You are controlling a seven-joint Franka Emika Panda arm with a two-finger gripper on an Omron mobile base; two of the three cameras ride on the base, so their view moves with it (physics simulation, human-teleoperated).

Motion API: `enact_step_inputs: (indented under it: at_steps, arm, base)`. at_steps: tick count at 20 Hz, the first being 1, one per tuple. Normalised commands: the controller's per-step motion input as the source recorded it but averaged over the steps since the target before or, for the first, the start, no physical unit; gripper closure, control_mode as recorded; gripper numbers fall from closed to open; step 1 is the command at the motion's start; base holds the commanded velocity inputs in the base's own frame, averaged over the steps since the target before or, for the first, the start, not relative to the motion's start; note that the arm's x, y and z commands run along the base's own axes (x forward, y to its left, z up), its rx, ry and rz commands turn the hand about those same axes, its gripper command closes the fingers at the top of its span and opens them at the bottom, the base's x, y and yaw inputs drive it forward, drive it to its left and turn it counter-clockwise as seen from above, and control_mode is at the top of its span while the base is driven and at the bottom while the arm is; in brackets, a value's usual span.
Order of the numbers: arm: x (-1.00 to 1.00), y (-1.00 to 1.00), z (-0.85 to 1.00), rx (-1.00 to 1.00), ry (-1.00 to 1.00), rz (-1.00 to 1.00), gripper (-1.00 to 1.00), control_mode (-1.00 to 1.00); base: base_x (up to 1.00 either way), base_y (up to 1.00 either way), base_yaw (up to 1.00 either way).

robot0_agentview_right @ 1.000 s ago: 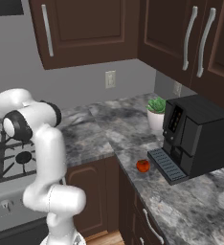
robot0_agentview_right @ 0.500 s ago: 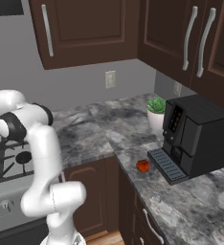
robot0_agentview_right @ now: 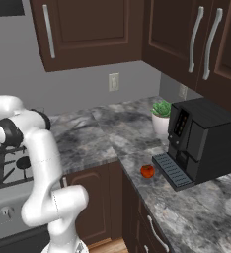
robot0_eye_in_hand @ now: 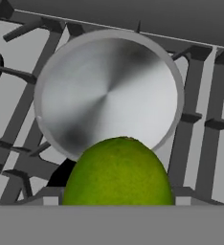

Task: Put the tomato and lime in the pan. Then turn on the rear center burner and set the heat to medium.

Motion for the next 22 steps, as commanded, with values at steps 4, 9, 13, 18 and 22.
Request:
enact_step_inputs:
  at_steps: [4, 9, 13, 18, 22]
  arm:
    - [0.22, 0.08, -0.32, 0.00, 0.00, 0.00, 1.00, -1.00]
    - [0.24, 0.14, -0.29, 0.00, 0.00, 0.00, 1.00, -1.00]
    - [0.27, 0.19, -0.14, 0.00, 0.00, 0.00, 1.00, -1.00]
    - [0.19, 0.29, 0.00, 0.00, 0.00, 0.00, 1.00, -1.00]
    - [0.06, 0.21, -0.06, 0.00, 0.00, 0.00, 1.00, -1.00]
  base:
    - [0.00, 0.00, 0.00]
    - [0.00, 0.00, 0.00]
    - [0.00, 0.00, 0.00]
    - [0.00, 0.00, 0.00]
    - [0.00, 0.00, 0.00]
